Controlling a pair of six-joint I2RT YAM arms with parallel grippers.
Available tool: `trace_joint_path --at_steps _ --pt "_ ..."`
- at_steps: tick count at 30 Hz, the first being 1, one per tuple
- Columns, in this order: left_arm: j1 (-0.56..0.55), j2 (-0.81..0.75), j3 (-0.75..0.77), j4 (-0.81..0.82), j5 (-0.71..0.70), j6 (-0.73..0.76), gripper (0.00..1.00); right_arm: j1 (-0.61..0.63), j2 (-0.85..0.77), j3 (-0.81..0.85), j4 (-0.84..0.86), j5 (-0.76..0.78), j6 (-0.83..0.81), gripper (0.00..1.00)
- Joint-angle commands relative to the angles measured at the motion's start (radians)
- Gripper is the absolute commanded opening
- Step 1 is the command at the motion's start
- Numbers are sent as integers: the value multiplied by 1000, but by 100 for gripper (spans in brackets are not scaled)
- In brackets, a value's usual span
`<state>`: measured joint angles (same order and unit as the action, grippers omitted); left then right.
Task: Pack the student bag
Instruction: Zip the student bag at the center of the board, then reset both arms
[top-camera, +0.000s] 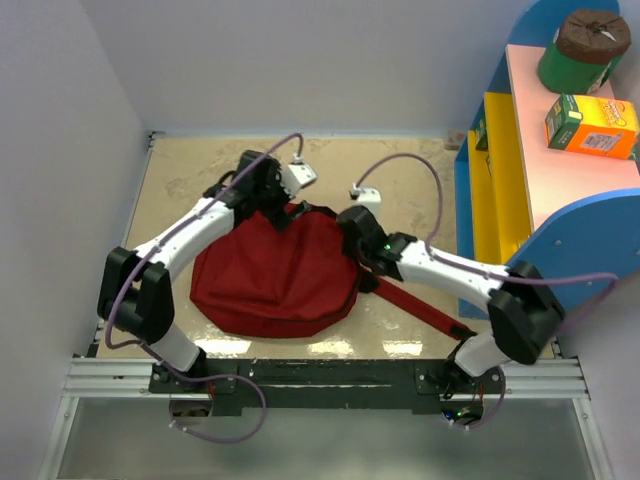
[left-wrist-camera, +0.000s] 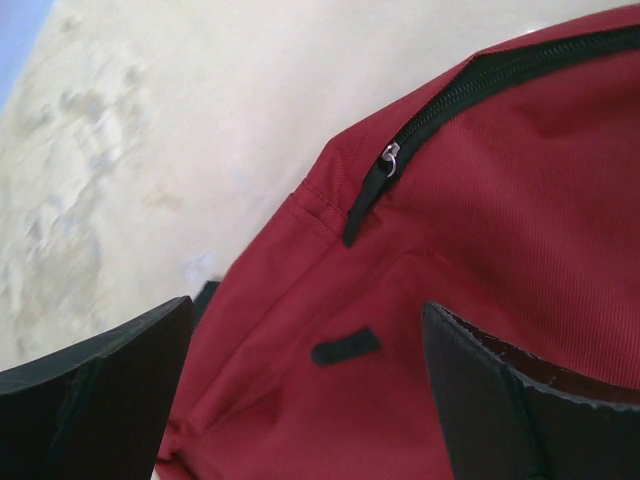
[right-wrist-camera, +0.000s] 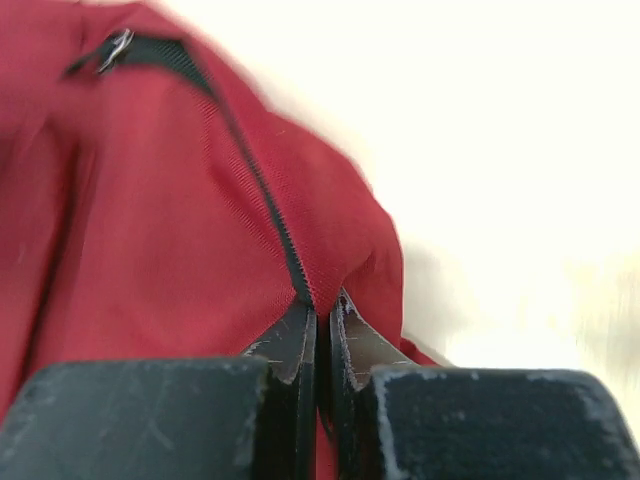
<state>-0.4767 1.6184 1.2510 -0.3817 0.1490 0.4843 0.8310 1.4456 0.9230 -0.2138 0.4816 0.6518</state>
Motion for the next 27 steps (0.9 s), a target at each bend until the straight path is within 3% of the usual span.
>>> trace_joint_path --at_steps 1,6,7,8,9,11,14,21,23,27 --pt "124 -130 -2 -32 96 -43 100 -50 175 291 97 31 -219 0" --pt "199 -201 5 -58 155 -24 100 -50 308 392 28 87 -196 3" --pt "214 -204 22 -98 182 -27 100 -50 314 390 12 113 -184 12" --pt "222 -204 42 -124 202 -26 100 -55 325 392 -40 152 -170 31" --pt "227 -207 77 -150 219 -30 100 -58 329 398 -70 217 -140 41" --pt "247 -229 94 -174 261 -73 100 -67 329 415 -134 261 -127 58" --pt "248 -267 102 -210 285 -79 100 -67 311 448 -206 304 -119 71" --pt "251 -405 50 -247 264 -88 100 -27 100 389 -167 126 -198 86" --pt "251 -439 18 -232 241 -137 100 -9 64 373 -144 57 -205 98" --pt "251 -448 -13 -229 213 -177 100 17 -5 332 -75 -30 -236 99"
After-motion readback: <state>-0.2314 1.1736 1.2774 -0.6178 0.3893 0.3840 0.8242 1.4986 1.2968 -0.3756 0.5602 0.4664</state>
